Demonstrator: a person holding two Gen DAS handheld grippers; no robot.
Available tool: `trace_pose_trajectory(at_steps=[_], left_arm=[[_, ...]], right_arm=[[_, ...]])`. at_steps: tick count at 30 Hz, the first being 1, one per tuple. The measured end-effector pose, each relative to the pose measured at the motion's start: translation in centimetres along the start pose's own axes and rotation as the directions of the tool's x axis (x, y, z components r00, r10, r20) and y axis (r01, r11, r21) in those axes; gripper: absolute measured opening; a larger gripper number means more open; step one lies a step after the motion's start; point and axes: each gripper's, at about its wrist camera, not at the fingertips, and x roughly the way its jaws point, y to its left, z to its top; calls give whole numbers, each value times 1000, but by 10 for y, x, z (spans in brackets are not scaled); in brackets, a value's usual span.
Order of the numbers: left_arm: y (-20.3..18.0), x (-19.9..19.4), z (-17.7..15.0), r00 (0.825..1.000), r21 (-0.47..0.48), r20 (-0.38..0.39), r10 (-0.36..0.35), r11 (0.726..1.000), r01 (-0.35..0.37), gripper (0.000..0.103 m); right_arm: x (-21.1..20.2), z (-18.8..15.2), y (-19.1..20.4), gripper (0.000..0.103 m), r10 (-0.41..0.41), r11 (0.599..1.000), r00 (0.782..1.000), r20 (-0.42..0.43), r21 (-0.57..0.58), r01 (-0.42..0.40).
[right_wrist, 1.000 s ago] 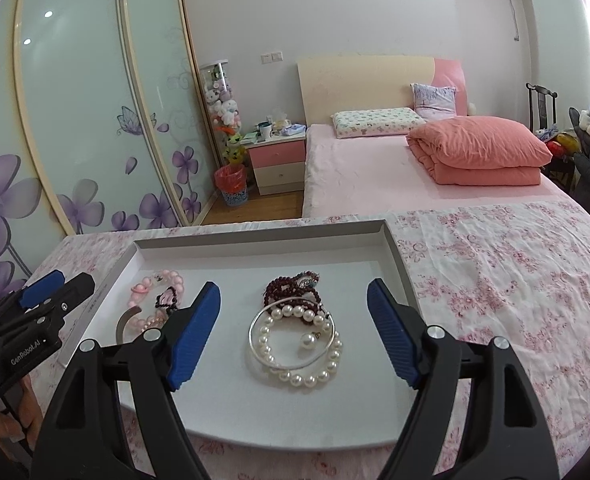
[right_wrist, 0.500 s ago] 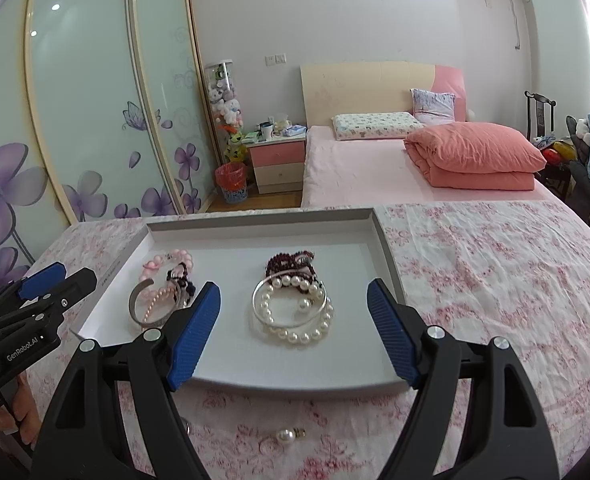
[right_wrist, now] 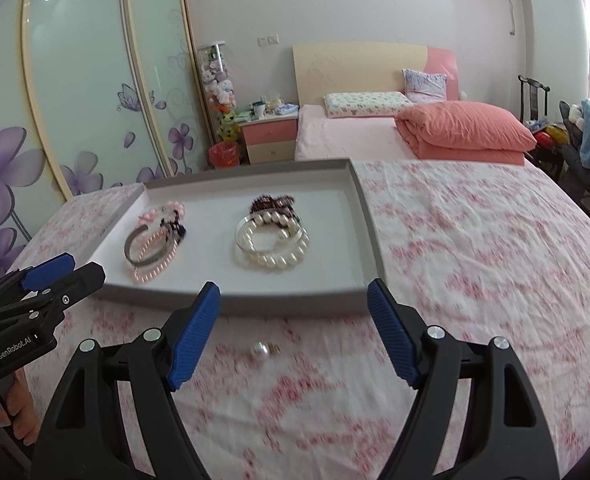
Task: Organize jewelry
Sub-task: 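Grasp the silver ring with the left tool while the right tool grasps the pearl earring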
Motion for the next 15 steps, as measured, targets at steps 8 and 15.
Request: trace_pose_trajectory(at_steps=[8,15], left_arm=[[-17,4,-23,996,4,-84,-35,999,35,66],[-34,15,-35,988,41,-150,-18,999,25,66]], right_arm=[[-20,-26,-6,76,-35,999,998,-45,-4,35],[-32,-41,-14,76,-56,998,996,-62,9,56]])
